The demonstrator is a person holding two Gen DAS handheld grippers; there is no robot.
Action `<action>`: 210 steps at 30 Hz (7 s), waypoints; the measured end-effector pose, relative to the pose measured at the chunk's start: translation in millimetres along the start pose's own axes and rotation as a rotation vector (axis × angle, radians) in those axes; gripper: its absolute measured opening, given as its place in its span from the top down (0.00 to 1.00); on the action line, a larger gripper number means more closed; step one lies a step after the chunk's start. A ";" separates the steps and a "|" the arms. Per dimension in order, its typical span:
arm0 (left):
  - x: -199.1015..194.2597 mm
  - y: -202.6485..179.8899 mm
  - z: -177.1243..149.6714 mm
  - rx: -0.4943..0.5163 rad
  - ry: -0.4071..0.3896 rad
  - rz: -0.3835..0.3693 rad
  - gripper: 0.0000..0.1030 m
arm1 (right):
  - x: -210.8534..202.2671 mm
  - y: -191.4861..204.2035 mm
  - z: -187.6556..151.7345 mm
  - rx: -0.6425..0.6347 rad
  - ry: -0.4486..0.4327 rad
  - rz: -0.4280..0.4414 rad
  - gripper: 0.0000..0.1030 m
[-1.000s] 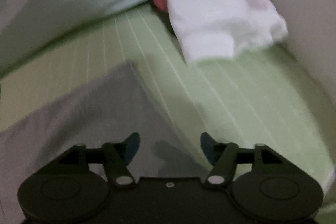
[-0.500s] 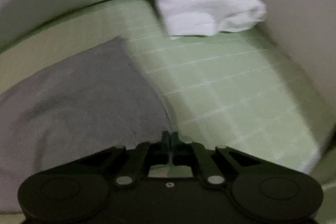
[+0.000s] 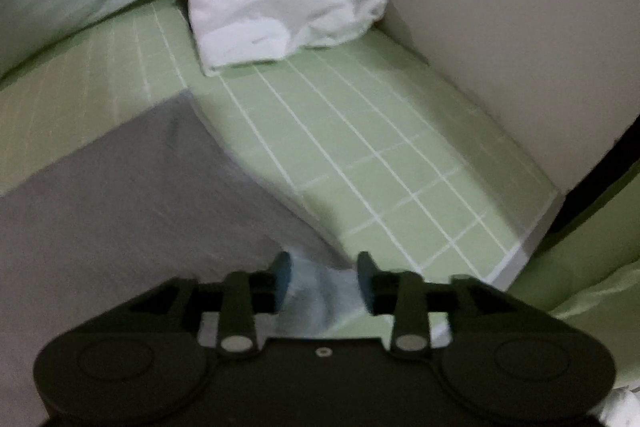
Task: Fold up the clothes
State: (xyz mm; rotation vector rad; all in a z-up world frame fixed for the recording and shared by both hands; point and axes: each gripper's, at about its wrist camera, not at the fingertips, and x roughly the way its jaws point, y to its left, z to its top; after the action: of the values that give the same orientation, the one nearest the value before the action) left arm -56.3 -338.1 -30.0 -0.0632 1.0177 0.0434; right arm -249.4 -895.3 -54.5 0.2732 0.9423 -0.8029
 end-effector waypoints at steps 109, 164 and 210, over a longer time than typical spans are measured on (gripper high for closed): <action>178.5 247.0 197.1 -0.073 0.013 0.061 0.00 | 12.3 331.7 65.2 0.050 0.078 0.056 0.87; 183.0 219.1 239.1 -0.086 0.024 0.087 0.14 | 44.0 397.3 109.7 -0.142 -0.011 0.211 0.59; 139.0 281.9 158.1 -0.213 0.077 0.139 0.00 | -24.8 312.6 36.4 0.128 0.003 0.166 0.42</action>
State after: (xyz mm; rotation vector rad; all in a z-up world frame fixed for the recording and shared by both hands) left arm 132.4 -44.4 -74.7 -0.1898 1.0909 0.2779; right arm -11.2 -688.1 -52.3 0.4579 0.8601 -0.7107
